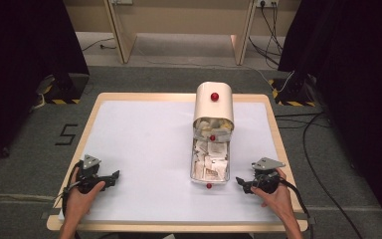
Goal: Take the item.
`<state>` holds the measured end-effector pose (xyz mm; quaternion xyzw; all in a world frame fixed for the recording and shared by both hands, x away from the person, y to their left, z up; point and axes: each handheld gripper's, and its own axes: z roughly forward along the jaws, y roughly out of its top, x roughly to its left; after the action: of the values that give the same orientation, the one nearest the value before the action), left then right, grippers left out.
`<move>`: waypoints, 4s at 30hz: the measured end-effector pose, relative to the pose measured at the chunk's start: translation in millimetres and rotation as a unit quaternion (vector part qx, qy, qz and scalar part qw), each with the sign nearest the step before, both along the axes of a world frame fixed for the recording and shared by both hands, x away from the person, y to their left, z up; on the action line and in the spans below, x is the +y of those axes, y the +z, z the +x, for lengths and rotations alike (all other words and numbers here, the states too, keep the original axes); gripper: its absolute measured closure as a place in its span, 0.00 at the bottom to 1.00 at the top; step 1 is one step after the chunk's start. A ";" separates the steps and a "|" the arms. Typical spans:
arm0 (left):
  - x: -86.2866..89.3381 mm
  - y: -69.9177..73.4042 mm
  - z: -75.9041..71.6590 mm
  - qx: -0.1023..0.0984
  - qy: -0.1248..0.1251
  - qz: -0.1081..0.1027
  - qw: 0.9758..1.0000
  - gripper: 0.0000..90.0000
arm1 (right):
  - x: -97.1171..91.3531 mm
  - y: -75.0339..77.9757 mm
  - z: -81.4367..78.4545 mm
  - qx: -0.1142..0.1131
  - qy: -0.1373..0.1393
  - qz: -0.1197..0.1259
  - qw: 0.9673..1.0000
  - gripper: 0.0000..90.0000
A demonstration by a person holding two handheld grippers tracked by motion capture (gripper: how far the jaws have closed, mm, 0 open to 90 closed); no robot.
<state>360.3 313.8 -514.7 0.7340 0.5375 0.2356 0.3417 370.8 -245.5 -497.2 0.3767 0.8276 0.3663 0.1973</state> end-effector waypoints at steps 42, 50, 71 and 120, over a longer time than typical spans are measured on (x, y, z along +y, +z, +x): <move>0.0 0.0 0.0 0.000 0.000 0.000 1.000 0.13 | 52.1 59.6 -37.9 -0.082 0.093 0.085 0.989 0.56; 0.0 0.0 0.0 0.000 0.000 0.000 1.000 0.13 | 71.1 51.6 -32.1 -0.072 0.112 0.062 0.989 0.63; 0.1 0.0 0.1 0.001 0.000 0.000 1.000 0.13 | 76.9 33.4 -21.1 -0.040 0.113 0.069 0.990 0.93; 0.1 0.0 0.0 0.000 0.000 -0.001 1.000 0.13 | -22.0 63.0 -46.1 -0.117 -0.001 0.136 0.984 0.98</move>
<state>360.3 313.9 -514.7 0.7339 0.5377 0.2353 0.3420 324.7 -267.5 -434.2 0.3552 0.7409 0.5168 0.2403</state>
